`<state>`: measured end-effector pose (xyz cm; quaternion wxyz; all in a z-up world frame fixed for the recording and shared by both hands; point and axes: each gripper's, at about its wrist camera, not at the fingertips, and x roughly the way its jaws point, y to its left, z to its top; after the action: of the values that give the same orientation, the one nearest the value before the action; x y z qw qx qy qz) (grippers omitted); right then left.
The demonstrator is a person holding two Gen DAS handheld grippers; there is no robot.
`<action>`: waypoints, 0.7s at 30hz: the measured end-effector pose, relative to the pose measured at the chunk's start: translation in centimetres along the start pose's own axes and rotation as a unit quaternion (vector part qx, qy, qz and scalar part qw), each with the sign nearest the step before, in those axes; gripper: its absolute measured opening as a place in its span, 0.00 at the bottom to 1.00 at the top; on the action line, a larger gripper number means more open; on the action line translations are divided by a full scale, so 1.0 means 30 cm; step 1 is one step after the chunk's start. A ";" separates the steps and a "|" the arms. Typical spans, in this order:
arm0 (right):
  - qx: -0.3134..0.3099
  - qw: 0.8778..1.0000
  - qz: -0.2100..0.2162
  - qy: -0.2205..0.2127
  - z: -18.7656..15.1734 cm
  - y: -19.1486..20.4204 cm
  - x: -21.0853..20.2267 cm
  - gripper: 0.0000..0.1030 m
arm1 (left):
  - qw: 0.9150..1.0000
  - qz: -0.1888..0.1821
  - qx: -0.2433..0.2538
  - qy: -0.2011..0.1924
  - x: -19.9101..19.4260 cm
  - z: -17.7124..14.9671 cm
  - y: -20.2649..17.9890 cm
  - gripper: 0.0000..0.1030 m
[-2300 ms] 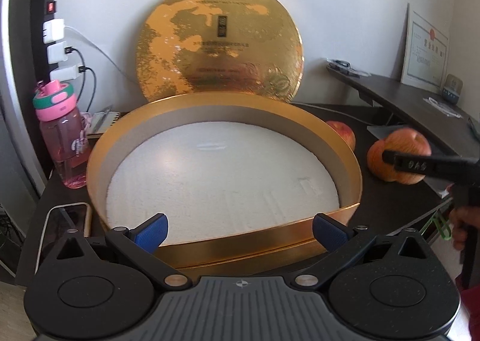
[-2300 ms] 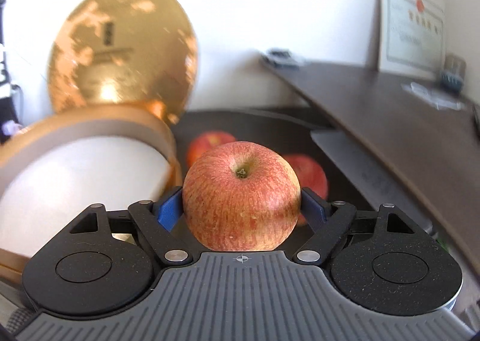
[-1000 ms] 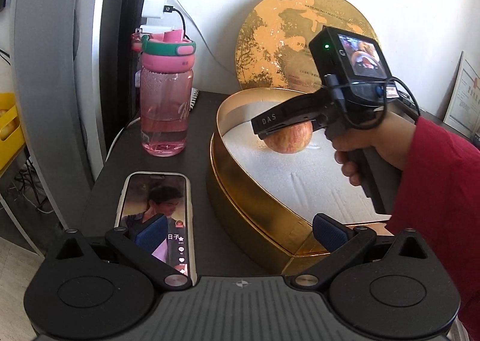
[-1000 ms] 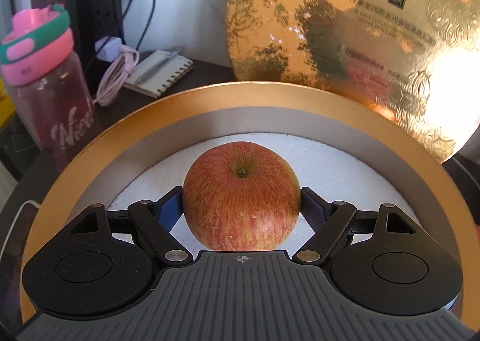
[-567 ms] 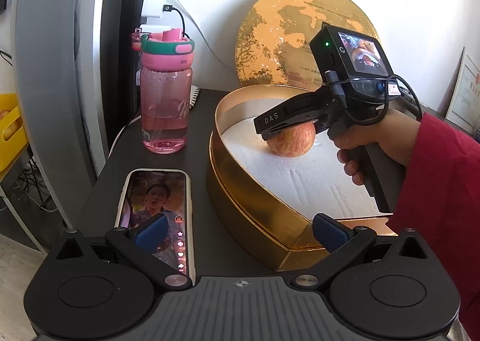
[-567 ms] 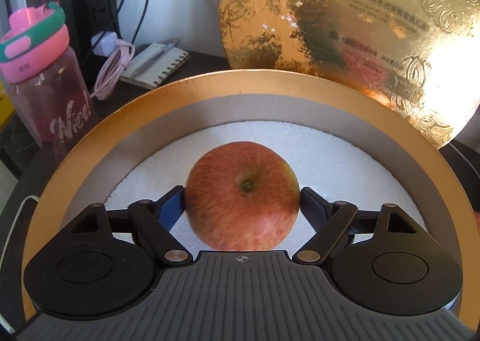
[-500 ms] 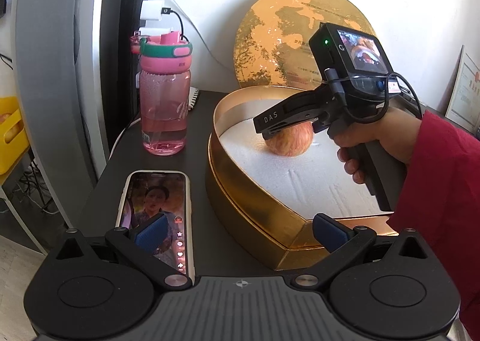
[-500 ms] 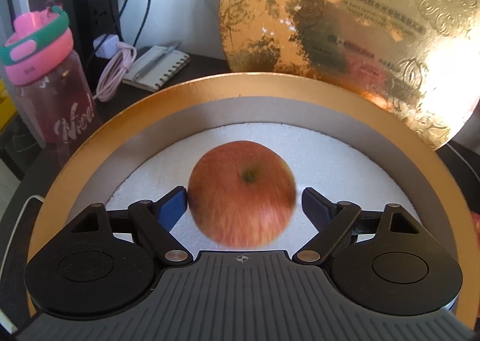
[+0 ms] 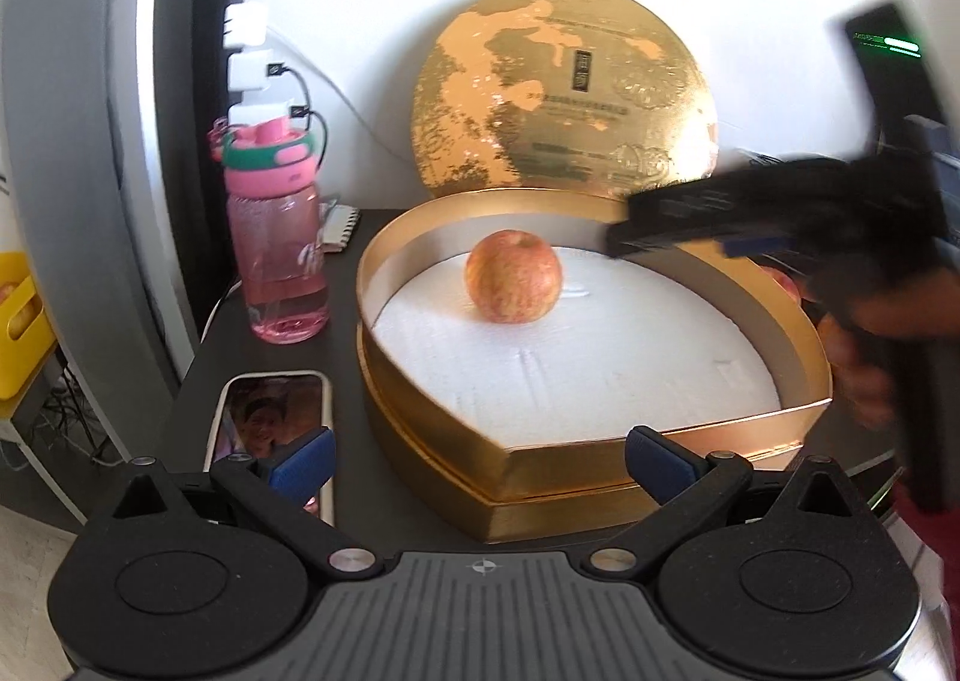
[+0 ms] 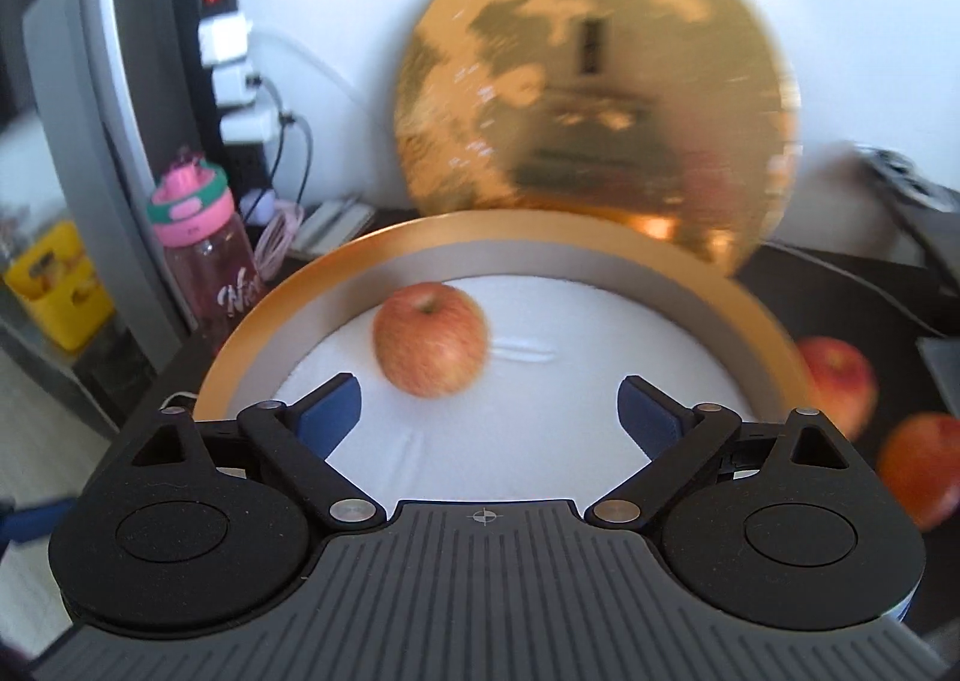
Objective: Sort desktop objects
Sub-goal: 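Lower the apple onto the white foam and open the right gripper, then move the open right gripper to the large red apple on the desk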
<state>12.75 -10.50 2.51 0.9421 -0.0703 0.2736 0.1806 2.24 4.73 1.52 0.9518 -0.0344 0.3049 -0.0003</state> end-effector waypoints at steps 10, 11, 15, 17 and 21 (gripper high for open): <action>0.083 0.994 -0.069 -0.021 -0.210 -0.263 -0.227 0.95 | 0.997 -0.044 0.060 0.006 0.041 0.028 -0.223 1.00; 0.089 0.993 -0.072 -0.021 -0.223 -0.280 -0.234 0.95 | 0.997 -0.049 0.067 0.007 0.046 0.029 -0.251 1.00; 0.110 0.990 -0.084 -0.021 -0.271 -0.349 -0.256 0.95 | 0.994 -0.064 0.091 0.005 0.060 0.029 -0.345 1.00; 0.122 0.988 -0.092 -0.023 -0.285 -0.382 -0.259 0.95 | 0.993 -0.068 0.099 0.004 0.067 0.033 -0.373 1.00; 0.141 0.984 -0.101 -0.027 -0.303 -0.440 -0.253 0.95 | 0.992 -0.070 0.105 -0.003 0.089 0.051 -0.406 1.00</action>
<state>7.34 -27.11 -0.59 0.9631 0.0407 0.2623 0.0456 5.55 -7.39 2.01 0.9486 0.0448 0.2974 -0.0989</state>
